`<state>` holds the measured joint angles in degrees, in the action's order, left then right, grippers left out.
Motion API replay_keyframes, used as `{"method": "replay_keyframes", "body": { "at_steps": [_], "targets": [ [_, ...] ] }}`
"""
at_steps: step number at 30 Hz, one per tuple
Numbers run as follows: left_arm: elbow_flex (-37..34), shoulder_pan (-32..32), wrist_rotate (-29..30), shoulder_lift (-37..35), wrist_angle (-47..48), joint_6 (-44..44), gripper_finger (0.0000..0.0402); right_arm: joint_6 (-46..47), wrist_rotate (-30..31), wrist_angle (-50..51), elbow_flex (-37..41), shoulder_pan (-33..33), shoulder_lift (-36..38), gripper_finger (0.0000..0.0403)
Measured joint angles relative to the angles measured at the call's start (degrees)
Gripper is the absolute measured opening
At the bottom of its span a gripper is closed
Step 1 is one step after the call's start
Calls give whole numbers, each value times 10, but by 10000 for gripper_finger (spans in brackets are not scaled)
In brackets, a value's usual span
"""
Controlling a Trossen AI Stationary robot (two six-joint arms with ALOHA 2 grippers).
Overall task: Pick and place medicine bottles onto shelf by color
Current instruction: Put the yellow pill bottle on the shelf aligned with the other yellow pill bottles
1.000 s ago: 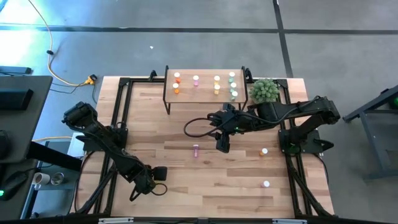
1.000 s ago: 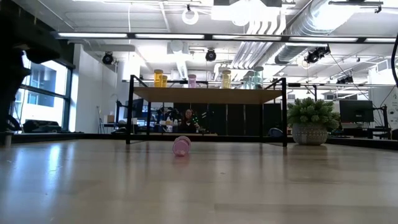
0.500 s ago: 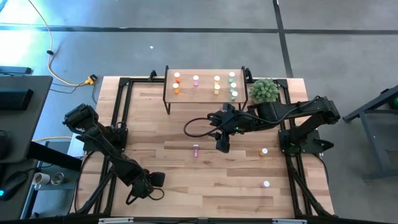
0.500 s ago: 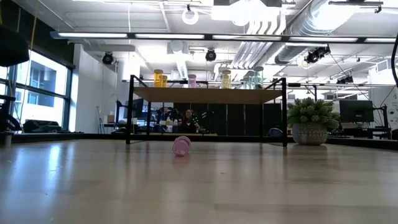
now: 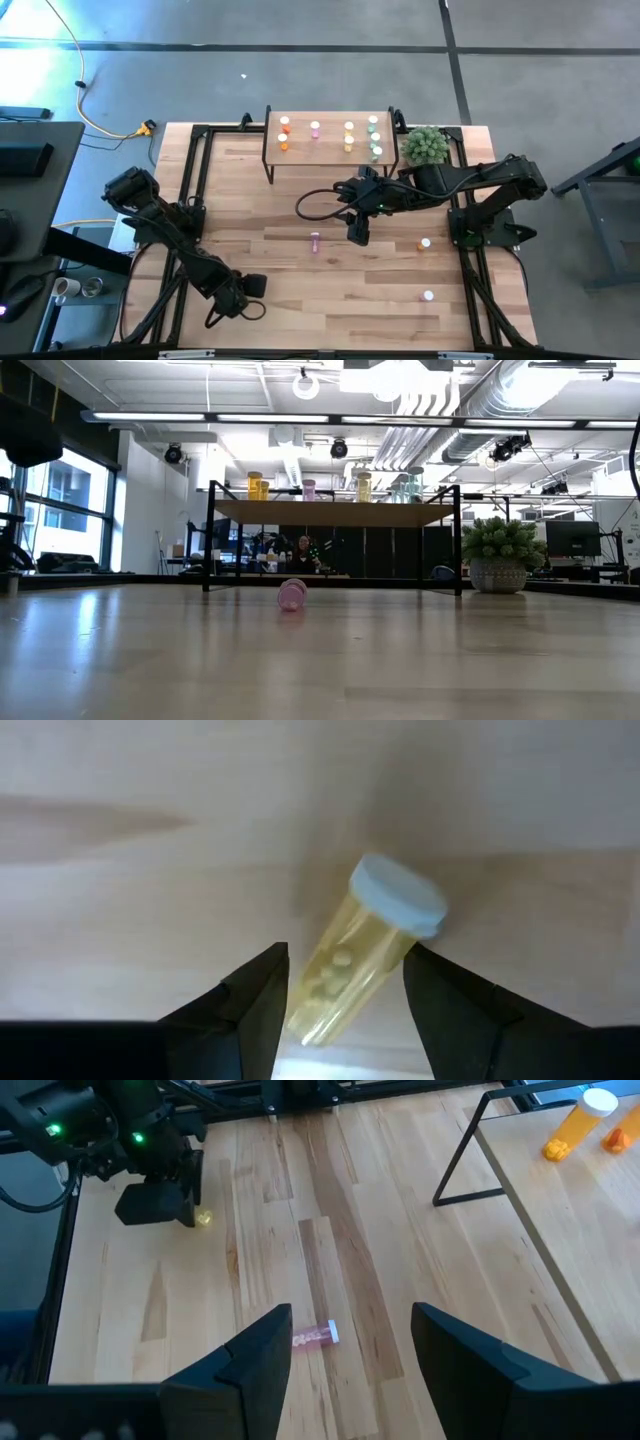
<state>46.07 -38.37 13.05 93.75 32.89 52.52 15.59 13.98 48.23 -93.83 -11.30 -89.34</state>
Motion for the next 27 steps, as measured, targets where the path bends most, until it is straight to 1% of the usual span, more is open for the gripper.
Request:
{"method": "replay_keyframes", "body": {
  "at_steps": [5, 17, 27],
  "targets": [
    [0, 8, 31, 1, 1, 2, 184, 0, 0, 0, 0, 0, 0, 197],
    [-1, 13, 13, 1, 3, 2, 184, 0, 0, 0, 0, 0, 0, 197],
    [-1, -9, 17, 1, 3, 2, 183, 0, 0, 0, 0, 0, 0, 197]
  ]
}}
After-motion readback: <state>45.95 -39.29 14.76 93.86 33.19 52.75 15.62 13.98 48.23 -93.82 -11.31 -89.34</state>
